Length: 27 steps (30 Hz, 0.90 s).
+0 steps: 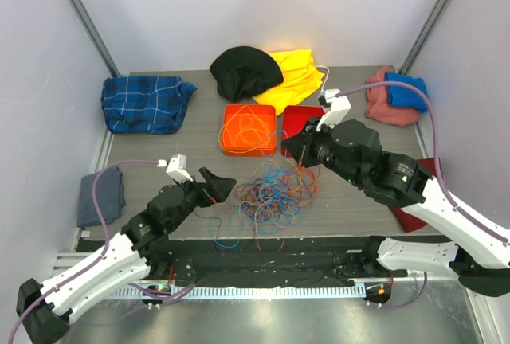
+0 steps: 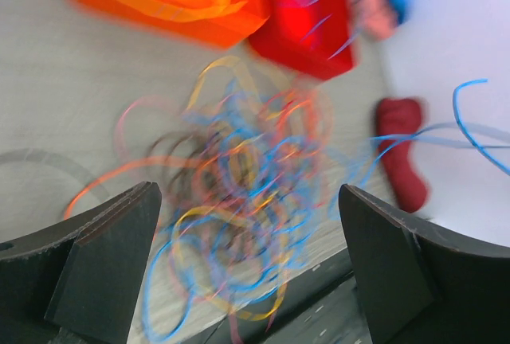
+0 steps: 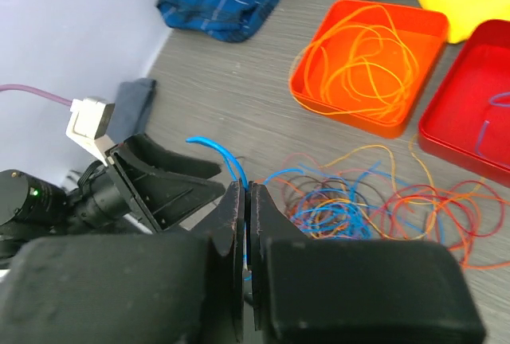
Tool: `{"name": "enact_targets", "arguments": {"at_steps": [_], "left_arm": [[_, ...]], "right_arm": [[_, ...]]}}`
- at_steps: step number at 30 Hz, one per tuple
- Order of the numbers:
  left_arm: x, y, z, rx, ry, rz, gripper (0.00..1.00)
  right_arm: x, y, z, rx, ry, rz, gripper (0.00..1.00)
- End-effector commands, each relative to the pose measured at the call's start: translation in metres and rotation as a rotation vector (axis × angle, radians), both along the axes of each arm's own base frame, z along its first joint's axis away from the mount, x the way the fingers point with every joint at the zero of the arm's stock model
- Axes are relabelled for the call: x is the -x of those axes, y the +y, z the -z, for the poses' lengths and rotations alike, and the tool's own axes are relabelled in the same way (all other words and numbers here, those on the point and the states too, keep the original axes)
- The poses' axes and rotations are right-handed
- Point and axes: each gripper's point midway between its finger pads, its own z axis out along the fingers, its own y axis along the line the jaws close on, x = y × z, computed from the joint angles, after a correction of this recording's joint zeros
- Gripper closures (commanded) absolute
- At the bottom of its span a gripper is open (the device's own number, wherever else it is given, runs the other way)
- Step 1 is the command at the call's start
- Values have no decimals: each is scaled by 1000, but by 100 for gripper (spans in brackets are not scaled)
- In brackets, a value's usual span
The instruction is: Untangle the cables
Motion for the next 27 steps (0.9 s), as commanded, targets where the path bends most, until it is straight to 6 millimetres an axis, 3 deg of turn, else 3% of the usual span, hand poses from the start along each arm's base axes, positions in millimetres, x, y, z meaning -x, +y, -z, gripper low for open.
{"name": "enact_targets", "arguments": {"at_steps": [1,6,12,13,18,21,27], "left_arm": [[-13,-9,-82,130,-298,14,0],[-16,-23,-117,166,-365,58,0],[-21,-27,-170,217,-455,53,0],[-20,-27,-186,233,-480,54,0],[-23,-30,-221,228,-552,56,0],[-25,-39,-230,215,-568,88,0],[-18,-71,-212,195,-531,216,0]], "right_arm": [[16,1,-58,-211,-69,-55,99],[18,2,-52,-217,-59,-60,99],[19,4,-30,-208,-25,-66,99],[20,6,-24,-200,-15,-69,99],[20,9,-10,-188,8,-78,99],[21,11,-2,-182,20,-87,99],[22,12,0,-182,21,-90,99]]}}
